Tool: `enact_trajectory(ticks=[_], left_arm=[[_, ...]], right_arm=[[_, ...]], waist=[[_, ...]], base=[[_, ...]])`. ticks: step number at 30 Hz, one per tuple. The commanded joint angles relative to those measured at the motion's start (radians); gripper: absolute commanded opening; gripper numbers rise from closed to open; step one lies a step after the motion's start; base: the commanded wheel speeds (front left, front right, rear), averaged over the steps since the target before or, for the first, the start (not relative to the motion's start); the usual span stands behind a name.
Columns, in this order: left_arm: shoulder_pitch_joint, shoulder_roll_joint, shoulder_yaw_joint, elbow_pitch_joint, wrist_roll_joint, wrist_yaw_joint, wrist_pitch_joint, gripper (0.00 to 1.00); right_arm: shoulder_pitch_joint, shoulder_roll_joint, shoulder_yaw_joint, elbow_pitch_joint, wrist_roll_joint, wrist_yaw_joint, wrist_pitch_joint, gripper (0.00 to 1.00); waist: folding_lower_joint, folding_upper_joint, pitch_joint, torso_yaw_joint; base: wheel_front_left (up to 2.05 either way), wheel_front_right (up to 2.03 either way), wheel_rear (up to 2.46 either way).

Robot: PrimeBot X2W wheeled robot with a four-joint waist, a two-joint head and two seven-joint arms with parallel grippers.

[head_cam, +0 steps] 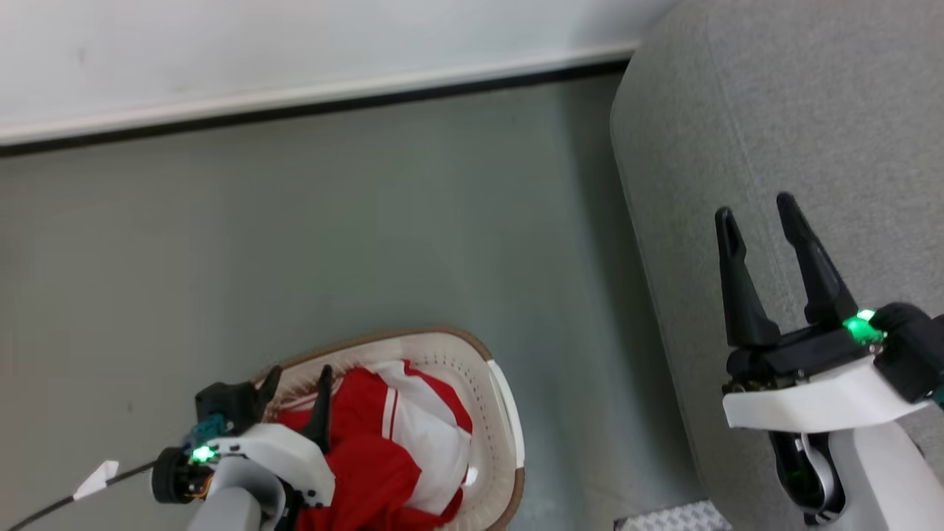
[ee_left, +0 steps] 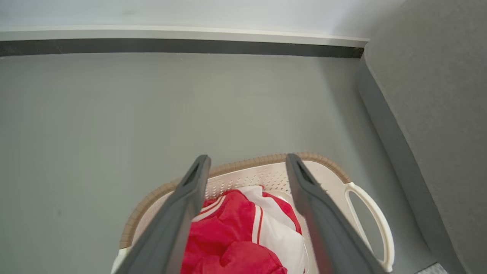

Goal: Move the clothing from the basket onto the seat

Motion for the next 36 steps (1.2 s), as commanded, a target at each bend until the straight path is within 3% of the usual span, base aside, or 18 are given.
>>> enact_trajectory(ticks=[1, 17, 23, 36], left_arm=[[-0.025, 0.011, -0.006, 0.025, -0.006, -0.006, 0.003, 1.0], [-0.294, 0.045, -0.16, 0.4, -0.042, -0.024, 0.119, 1.0], [-0.357, 0.075, -0.213, 0.452, -0.085, -0.024, 0.216, 1.0], [-0.438, 0.131, -0.318, 0.491, -0.074, -0.021, 0.443, 1.0]], right_arm=[[-0.023, -0.002, 0.002, -0.008, -0.006, -0.002, -0.003, 1.0], [-0.172, -0.009, -0.034, -0.107, -0.026, -0.002, -0.003, 1.0], [-0.216, -0.005, -0.04, -0.142, -0.03, -0.002, -0.003, 1.0], [-0.265, 0.01, -0.044, -0.183, -0.04, -0.002, -0.003, 1.0]], waist=[[-0.0003, 0.0, 0.053, -0.01], [-0.0003, 0.0, 0.316, -0.054], [-0.0003, 0.0, 0.405, -0.078], [-0.0003, 0.0, 0.554, -0.113]], base=[[0.0, 0.0, 0.0], [0.0, 0.0, 0.0], [0.0, 0.0, 0.0], [0.0, 0.0, 0.0]])
